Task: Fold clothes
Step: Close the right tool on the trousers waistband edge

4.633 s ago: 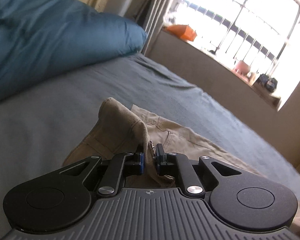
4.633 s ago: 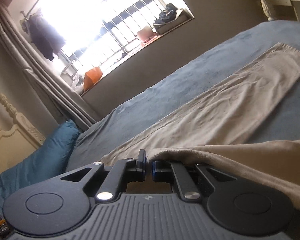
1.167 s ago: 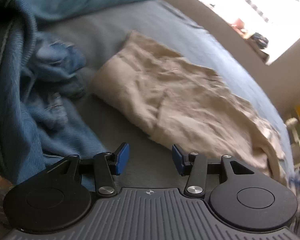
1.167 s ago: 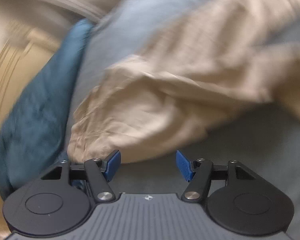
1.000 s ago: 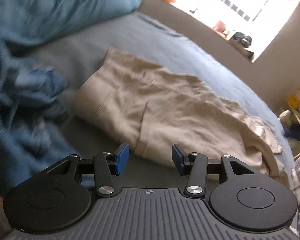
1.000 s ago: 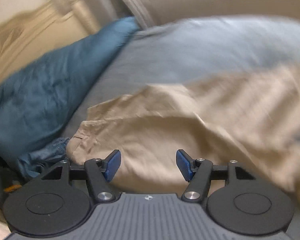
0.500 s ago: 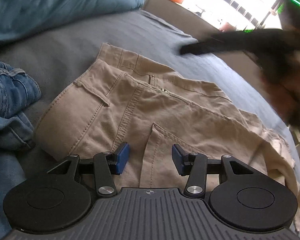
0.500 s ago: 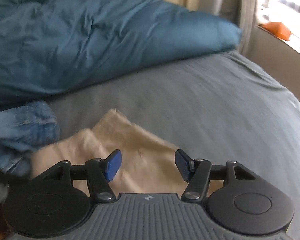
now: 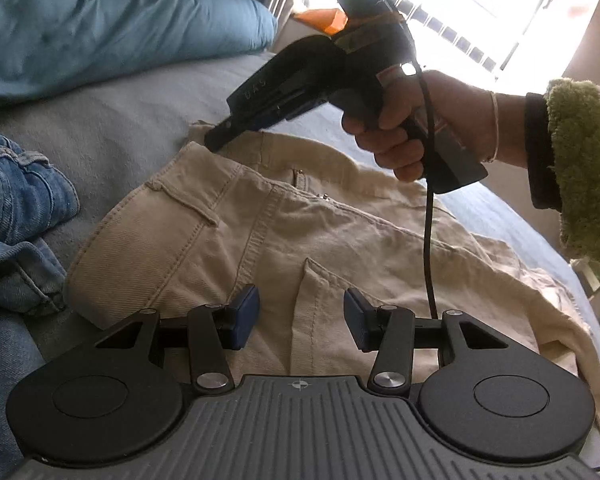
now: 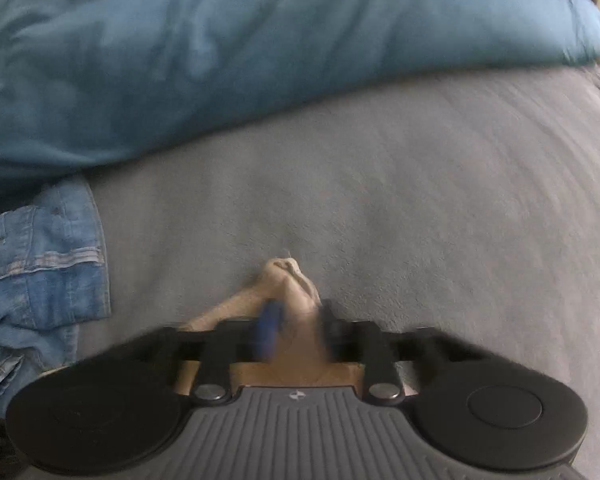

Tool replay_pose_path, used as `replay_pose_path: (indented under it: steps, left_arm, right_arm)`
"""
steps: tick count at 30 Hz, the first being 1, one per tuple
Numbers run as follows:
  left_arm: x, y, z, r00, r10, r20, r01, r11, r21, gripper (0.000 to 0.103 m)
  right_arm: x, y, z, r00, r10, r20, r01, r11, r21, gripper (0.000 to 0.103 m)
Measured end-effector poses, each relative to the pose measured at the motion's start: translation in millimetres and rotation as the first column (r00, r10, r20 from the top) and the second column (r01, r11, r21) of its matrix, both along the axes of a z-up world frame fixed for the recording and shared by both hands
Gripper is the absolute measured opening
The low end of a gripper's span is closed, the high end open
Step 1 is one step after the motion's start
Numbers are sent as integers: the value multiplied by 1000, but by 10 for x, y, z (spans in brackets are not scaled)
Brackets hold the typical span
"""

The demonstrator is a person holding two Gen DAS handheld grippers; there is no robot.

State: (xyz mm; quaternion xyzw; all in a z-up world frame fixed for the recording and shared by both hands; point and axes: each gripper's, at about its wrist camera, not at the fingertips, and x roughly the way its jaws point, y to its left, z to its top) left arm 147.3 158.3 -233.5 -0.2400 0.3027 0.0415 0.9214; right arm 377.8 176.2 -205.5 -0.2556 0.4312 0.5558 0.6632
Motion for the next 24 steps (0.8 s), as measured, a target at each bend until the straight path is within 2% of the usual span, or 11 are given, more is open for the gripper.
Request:
replay_pose_path:
  steps: [4,7,10,12,15,17,20,24]
  left_arm:
    - [15,-15,11,1000,1,-4,-1,1000,9,47]
    - [15,-27,16,1000,-3,-2,3,1000,18,46]
    - [7,-28,6,1000,2,4,-2,1000,13,46]
    - [-4,-15,3,1000,7,9,-7,1000,7,46]
    - [-21,4,17,1000,9,11,-9,1000,0,46]
    - [-26,14,20,1000,10,11,-10,1000,-3,46]
    - [-33,16,24,1000,13,10,-13,1000,-5,46]
    - [-26,9,20,1000,22,8,-22,1000,-3,46]
  right_arm:
    - [-55,-23,103,1000,-3,-16,5,997,78,12]
    - [-65,24,26,999,-32,-6,32,997,76,12]
    - [27,-33,13,994,-102,-46,106,991,79,22]
    - [91,-191,193,984,-160,-83,169,978,124,37]
    - [124,-565,464,981,-165,-106,181,969,168,45]
    - [94,-822,561,987,-127,-101,139,982,127,48]
    - [-19,-1124,555,994,-101,-39,102,995,4,64]
    - [-167,-1463,342,993,-117,16,118,983,-144,63]
